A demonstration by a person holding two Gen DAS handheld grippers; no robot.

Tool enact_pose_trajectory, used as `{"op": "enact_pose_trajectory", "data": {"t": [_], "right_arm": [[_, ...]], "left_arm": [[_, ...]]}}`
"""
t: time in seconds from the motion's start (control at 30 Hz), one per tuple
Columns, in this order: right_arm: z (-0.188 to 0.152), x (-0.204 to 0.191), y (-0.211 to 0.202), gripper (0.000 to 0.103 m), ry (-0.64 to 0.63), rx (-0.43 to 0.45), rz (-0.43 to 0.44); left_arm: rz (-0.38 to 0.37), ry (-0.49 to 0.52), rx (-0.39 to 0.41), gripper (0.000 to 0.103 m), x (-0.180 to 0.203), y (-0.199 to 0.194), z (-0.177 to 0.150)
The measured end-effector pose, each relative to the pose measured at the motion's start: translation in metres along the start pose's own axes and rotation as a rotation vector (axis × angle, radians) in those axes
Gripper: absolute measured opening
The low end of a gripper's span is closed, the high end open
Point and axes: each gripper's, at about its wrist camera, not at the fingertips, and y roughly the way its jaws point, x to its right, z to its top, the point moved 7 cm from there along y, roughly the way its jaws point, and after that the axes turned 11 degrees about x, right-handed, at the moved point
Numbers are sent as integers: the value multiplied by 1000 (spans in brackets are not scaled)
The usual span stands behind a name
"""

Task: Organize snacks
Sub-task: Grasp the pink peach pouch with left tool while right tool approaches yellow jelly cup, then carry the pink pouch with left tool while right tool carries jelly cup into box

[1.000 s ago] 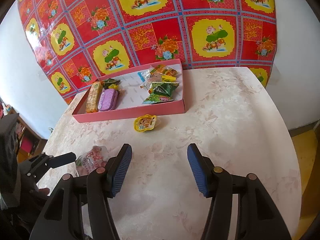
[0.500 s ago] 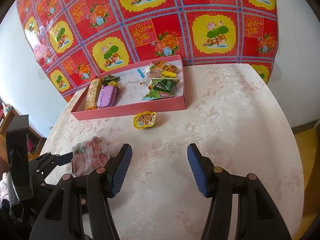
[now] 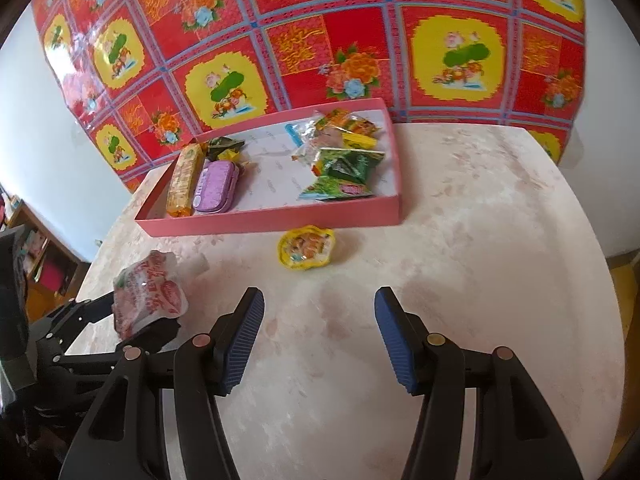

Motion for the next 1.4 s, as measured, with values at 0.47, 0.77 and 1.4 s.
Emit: {"op": "enact_pose_trajectory", "data": {"t": [0.47, 0.77, 1.4], "right_arm": [[5, -15, 43, 57, -31, -42, -30], [11, -9, 48, 40, 1, 15, -62], [-2, -6, 28, 35, 28, -2, 2]], "left_arm": [[49, -68, -8, 83, -27, 7, -3], [71, -48, 10, 83, -26, 8, -3], [53, -69, 28, 83, -25, 1, 1]]}}
